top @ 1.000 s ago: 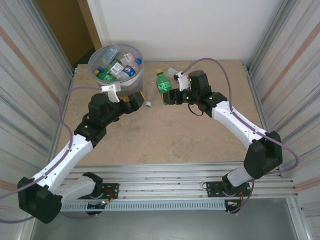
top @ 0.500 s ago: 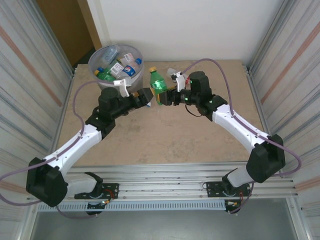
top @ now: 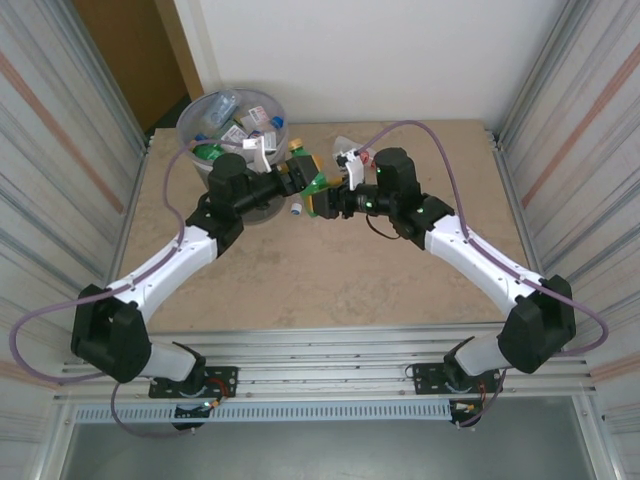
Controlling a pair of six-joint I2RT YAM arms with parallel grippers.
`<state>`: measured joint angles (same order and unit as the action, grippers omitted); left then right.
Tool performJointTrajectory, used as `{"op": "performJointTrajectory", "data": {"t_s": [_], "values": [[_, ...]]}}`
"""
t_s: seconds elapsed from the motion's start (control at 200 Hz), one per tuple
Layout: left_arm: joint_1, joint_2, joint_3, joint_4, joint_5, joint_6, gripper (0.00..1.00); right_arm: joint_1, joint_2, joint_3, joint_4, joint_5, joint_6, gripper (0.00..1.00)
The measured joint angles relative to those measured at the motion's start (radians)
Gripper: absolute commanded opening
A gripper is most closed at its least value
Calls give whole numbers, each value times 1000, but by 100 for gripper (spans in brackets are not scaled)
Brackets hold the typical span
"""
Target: Put the plastic bottles in the bin
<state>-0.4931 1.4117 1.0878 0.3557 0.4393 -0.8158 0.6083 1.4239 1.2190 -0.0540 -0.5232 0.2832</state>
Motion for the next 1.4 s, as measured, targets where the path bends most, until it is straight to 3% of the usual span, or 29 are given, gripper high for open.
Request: {"op": "performJointTrajectory", "data": {"t_s": [0.145,0.281,0.406,0.521,0.686,1.032,1.202,1.403], "values": [[-5,12,6,17,20,-7,46,2,-1,0,-6,6,-3,43],[-4,11,7,13,23,2,26,3,-2,0,-6,7,-2,63],[-4,-5,12,-29,9,27,20,7,-5,0,-10,23,-7,90],[10,-32,43,-116,-12,74,18,8,-21,0,-16,56,-2,100],[68,-90,159,-298,-96,191,16,6,-80,-9,-18,133,1,98],[177,-87,519,-640,-437,549,16,1,-163,-34,-29,270,6,98],[211,-40,541,-673,-574,566,17,-1,-161,-42,-37,279,26,98],[212,-35,405,-567,-653,499,18,-2,-159,-42,-42,285,32,98]]}}
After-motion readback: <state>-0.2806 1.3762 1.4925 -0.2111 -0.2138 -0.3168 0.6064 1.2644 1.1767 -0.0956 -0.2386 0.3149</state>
